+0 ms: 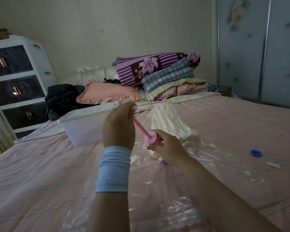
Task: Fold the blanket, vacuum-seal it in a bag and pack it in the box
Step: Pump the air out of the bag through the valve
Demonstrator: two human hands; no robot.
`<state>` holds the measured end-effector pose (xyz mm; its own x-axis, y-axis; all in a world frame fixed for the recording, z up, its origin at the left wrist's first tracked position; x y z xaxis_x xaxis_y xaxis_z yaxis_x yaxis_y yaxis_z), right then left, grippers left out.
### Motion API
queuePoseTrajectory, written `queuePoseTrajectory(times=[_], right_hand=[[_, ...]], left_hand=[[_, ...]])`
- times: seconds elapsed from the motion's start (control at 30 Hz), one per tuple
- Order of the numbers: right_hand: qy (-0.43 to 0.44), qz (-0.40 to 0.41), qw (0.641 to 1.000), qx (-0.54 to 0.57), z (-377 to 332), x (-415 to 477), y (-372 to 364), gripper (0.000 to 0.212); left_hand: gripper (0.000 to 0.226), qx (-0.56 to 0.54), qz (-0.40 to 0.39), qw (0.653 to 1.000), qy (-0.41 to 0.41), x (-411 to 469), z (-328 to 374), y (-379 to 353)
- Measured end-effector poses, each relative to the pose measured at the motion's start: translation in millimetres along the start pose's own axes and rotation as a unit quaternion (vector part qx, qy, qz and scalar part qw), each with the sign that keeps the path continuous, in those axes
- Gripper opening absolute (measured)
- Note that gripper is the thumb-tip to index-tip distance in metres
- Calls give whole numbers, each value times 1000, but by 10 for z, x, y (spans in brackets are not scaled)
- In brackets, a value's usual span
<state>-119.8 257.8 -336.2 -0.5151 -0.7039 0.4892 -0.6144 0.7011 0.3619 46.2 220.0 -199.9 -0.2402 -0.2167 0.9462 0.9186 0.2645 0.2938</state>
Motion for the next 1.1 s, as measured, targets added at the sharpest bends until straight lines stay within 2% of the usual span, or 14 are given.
queuePoseTrajectory(times=[0.07,0.13,0.2,0.3,0.37,0.43,0.57,0.7,0.77,0.83,0.9,0.93,1.0,1.1], right_hand=[[-6,-2,1000,6,11,-10,4,45],[-7,-3,1000,4,14,-22,-17,46],[5,-2,1000,-4,-25,-30,-50,47],[12,3,1000,-12,-32,-33,-54,44],[18,6,1000,-15,-51,-44,-58,44],[25,8,999,-20,-58,-57,-57,46],[5,11,1000,8,-8,-63,-18,42],[-2,9,1000,16,27,-85,-32,41],[4,12,1000,6,9,-91,-60,45],[15,18,1000,-11,11,-80,-80,47],[12,9,1000,-21,18,-72,-108,40],[10,4,1000,-24,27,-72,-120,38],[19,5,999,-31,16,-71,-129,42],[19,14,1000,-20,-6,-73,-56,44]], left_hand=[[19,3,91,996,-6,36,-21,141],[21,4,128,992,16,-52,-56,94],[19,-20,70,997,34,-240,-84,-130],[18,-59,-126,988,61,-541,-119,-539],[14,-64,-163,982,71,-570,-156,-580],[14,-53,-132,988,61,-440,-147,-452],[19,-22,38,999,-9,-51,-57,71],[25,-16,122,992,8,-42,-47,191],[20,-40,81,996,27,-195,-69,-5],[16,-62,-42,996,56,-416,-118,-317],[17,-64,-175,978,93,-636,-185,-569],[17,-60,-210,971,102,-685,-206,-612],[15,-46,-200,974,96,-604,-219,-531],[18,-39,-76,996,40,-254,-119,-165]])
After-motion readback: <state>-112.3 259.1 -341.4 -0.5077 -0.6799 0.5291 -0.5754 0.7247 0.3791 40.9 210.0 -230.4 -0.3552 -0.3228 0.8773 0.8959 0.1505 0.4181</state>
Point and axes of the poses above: each hand's wrist, its own x-axis towards the middle knuckle, its own y-axis out of the back of the hand, z = x × y, the point moved 5 cm from there along x, towards the middle knuckle, and after that the axes turned 6 degrees about x, right-handed, at the moved point
